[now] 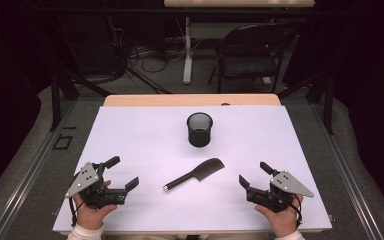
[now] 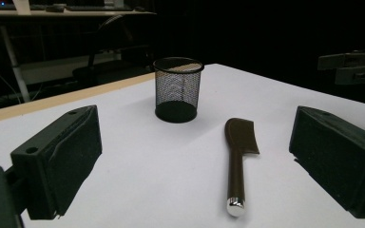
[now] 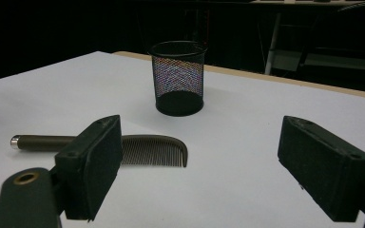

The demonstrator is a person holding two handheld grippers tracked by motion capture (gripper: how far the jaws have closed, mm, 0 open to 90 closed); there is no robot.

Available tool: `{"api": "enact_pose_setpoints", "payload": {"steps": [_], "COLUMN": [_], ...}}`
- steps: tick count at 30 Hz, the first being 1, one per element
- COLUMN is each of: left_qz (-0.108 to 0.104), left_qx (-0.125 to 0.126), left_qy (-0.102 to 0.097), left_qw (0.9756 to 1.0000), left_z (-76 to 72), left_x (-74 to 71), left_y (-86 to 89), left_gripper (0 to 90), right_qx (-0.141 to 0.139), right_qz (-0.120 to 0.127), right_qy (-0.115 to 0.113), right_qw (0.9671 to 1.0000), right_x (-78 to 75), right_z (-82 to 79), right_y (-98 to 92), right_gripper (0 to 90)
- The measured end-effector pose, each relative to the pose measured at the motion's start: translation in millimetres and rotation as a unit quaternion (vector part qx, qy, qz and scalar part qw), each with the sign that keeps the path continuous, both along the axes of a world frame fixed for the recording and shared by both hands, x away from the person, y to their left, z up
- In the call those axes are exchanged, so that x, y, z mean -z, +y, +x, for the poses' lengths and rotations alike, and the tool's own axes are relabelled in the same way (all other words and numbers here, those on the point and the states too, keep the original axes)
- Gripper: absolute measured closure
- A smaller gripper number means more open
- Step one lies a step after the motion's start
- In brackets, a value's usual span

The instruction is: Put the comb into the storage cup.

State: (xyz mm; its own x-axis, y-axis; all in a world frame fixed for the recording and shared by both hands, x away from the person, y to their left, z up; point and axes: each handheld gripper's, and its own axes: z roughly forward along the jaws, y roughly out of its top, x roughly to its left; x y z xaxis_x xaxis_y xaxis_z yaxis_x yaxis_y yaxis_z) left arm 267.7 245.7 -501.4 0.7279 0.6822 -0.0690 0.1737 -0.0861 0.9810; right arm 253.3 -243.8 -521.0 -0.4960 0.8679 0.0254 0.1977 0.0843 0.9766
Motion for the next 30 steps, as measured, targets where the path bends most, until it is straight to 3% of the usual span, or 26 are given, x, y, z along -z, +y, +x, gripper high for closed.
{"api": "enact_pose_setpoints", "payload": {"steps": [5,10,20,30], "left_qz": [-0.006,0.002,0.040,0.052], "left_qx": [-0.004,-0.007,0.020,0.039], "left_qy": [0.006,0.023,0.037,0.058], "left_qw": [1.0000,0.9997,0.9983,0.9962], "left_z": [4.2,7.5,6.8,10.3], "left_x": [-1.6,-2.0,-3.1,-0.9], "left_y": [0.1,-1.5,-13.8,-19.4], "left_gripper": [3.9,3.9,3.9,3.9], "right_qx": [-0.001,0.002,0.008,0.004], "right_qz": [-0.006,0.004,-0.008,-0.013], "right_qy": [0.004,0.003,0.005,0.010], "right_qw": [1.0000,1.0000,0.9999,0.9999], "right_x": [1.5,0.5,1.3,2.8], "right_z": [-0.1,-1.5,-5.5,-3.6], "right_y": [-1.1,-2.1,-2.0,0.0], "right_gripper": [15.0,15.0,15.1,15.2]}}
